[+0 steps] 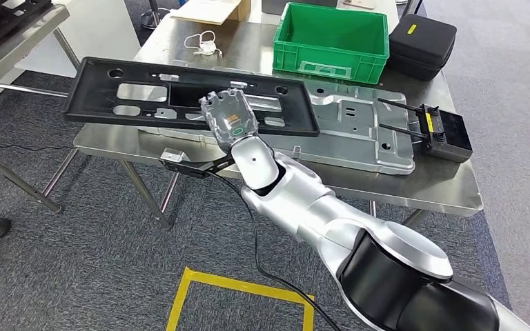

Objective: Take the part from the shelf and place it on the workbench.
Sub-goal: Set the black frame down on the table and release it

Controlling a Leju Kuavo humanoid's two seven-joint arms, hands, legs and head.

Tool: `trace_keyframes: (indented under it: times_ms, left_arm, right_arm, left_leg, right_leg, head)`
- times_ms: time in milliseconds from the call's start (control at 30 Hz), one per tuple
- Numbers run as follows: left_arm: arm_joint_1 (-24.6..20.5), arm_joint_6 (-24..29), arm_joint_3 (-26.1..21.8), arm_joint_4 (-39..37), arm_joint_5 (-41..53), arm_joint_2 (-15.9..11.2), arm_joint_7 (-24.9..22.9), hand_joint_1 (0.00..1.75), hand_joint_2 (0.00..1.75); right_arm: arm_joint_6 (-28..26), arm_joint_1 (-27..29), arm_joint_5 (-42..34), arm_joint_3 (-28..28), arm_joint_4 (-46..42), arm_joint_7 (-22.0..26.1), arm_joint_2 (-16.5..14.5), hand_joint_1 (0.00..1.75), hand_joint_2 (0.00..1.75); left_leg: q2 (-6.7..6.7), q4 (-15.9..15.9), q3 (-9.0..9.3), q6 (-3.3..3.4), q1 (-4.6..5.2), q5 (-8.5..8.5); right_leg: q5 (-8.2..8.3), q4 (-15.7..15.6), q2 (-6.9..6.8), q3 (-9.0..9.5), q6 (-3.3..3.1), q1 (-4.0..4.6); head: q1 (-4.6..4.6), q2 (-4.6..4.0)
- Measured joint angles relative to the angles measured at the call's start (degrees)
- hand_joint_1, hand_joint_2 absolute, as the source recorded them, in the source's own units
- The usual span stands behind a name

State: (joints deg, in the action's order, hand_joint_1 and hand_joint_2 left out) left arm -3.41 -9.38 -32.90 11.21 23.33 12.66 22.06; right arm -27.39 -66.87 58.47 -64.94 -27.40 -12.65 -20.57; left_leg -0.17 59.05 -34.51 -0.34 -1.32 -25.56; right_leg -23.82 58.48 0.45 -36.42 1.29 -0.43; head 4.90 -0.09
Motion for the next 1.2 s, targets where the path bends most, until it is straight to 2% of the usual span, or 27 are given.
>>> trace_keyframes:
  times_ms: [200, 633, 900, 1200]
  left_arm:
    - [0.1, -0.7, -0.3, 0.0, 0.5, 0.0, -0.8, 0.00, 1.75]
    - [0.1, -4.0, 0.2, -0.1, 3.4, 0.6, -7.4, 0.00, 1.75]
    - [0.0, -3.9, 0.1, -0.1, 2.6, 0.6, -8.1, 0.00, 1.75]
    - [0.0, -0.3, -1.0, -0.1, 1.1, 0.5, -7.2, 0.00, 1.75]
  right_arm:
    - [0.1, 0.0, 0.0, -0.8, 2.9, -1.9, 0.0, 1.75, 1.75]
    - [2.4, -0.7, 0.5, -1.9, 4.8, -3.7, 0.0, 1.75, 1.75]
    - [4.4, -1.1, 0.7, -2.4, 4.6, -4.2, 0.0, 1.75, 1.75]
    - [4.5, -1.1, 1.0, -2.9, 4.6, -4.4, 0.0, 1.75, 1.75]
  left_leg:
    - [0.01, 0.0, 0.00, 0.00, 0.00, 0.00]
    - [0.00, 0.0, 0.00, 0.00, 0.00, 0.00]
    - [0.00, 0.0, 0.00, 0.00, 0.00, 0.00]
    - [0.00, 0.0, 0.00, 0.00, 0.00, 0.00]
  right_leg:
    - [0.00, 0.0, 0.02, 0.00, 0.00, 0.00]
    - [0.00, 0.0, 0.01, 0.00, 0.00, 0.00]
    - [0.00, 0.0, 0.01, 0.00, 0.00, 0.00]
    - [0.00, 0.0, 0.01, 0.00, 0.00, 0.00]
  head:
    - [0.00, 0.00]
    - [0.00, 0.00]
    - [0.00, 0.00]
    - [0.00, 0.00]
